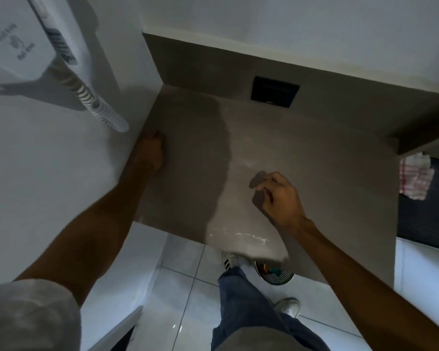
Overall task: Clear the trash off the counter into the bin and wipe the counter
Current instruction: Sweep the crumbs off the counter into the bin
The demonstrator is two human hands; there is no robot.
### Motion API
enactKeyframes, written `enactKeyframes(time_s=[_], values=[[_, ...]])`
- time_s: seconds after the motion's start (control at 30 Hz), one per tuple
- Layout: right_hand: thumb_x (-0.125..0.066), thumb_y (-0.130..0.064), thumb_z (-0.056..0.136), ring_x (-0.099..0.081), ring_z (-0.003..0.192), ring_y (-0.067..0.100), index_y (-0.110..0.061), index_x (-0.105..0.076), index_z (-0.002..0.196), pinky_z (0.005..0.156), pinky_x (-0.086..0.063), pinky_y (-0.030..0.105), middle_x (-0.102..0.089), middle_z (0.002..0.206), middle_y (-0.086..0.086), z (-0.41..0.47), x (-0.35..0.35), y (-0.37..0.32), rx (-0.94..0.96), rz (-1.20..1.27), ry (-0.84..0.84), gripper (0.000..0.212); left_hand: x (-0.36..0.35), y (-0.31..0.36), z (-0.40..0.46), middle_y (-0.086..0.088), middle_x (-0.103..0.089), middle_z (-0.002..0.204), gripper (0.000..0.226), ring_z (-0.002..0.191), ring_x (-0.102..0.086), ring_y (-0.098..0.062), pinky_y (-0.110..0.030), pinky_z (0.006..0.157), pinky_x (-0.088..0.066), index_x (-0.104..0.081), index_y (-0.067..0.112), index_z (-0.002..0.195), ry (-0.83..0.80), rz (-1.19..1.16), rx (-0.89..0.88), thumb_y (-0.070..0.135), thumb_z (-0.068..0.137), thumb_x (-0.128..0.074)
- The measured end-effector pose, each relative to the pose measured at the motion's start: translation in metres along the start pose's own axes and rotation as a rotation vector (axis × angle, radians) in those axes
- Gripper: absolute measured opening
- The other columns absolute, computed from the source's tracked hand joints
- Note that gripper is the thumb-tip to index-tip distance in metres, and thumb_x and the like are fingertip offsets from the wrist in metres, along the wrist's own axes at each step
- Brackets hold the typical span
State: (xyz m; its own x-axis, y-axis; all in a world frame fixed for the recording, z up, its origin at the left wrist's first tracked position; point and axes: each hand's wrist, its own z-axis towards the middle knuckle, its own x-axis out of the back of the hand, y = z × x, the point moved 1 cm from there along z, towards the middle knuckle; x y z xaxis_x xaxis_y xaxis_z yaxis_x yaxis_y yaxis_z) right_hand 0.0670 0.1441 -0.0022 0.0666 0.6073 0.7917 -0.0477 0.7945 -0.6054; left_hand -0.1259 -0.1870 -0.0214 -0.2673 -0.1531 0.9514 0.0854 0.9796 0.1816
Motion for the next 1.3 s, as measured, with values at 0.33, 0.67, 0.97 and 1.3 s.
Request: enactKeyframes(time_s=[0.33, 0.67, 0.97, 1.3], values=[[-0.058, 0.011, 0.092, -0.059, 0.076, -0.004, -0.013, -0.078, 0.09, 0.075, -0.047, 0.004, -0.069, 0.098, 0.006, -0.042, 0.019, 0.009, -0.409, 0.353, 0.157, 0.031, 0.014, 0.04, -0.03, -0.032, -0.069, 0.131, 0.036, 0.126, -0.064, -0.046, -0.046, 0.108, -0.047, -0.07, -0.002, 0.133, 0.141, -0.129, 0.089, 0.015, 0.104, -0.056], [-0.045, 0.016, 0.094, -0.067, 0.071, 0.017, -0.001, -0.073, 0.097, 0.072, -0.056, 0.027, -0.074, 0.087, 0.009, -0.199, 0.064, 0.034, -0.84, 1.311, -0.252, 0.034, -0.063, 0.222, -0.303, -0.001, -0.085, 0.089, 0.057, 0.085, -0.083, -0.016, -0.03, 0.076, -0.068, -0.083, 0.021, 0.105, -0.626, -1.325, -0.09, -0.026, 0.089, -0.055], [-0.053, -0.006, 0.101, -0.066, 0.088, 0.029, 0.005, -0.057, 0.131, 0.078, -0.058, 0.033, -0.067, 0.109, 0.02, -0.34, -0.079, 0.154, -1.487, 1.35, -0.12, 0.032, -0.28, 0.26, -0.391, -0.017, -0.071, 0.087, 0.032, 0.084, -0.072, -0.025, -0.026, 0.079, -0.066, -0.069, -0.008, 0.124, -0.7, -1.352, 0.794, -0.015, 0.097, -0.054], [-0.034, -0.037, 0.108, -0.067, 0.106, 0.028, -0.01, -0.059, 0.137, 0.087, -0.059, 0.039, -0.067, 0.129, 0.016, -0.318, -0.24, 0.296, -1.482, 1.4, 0.077, 0.047, -0.528, 0.275, -0.264, -0.012, -0.059, 0.15, 0.055, 0.139, -0.058, -0.033, -0.039, 0.101, -0.051, -0.048, 0.012, 0.153, -0.861, -1.086, 0.793, 0.04, 0.106, -0.051]])
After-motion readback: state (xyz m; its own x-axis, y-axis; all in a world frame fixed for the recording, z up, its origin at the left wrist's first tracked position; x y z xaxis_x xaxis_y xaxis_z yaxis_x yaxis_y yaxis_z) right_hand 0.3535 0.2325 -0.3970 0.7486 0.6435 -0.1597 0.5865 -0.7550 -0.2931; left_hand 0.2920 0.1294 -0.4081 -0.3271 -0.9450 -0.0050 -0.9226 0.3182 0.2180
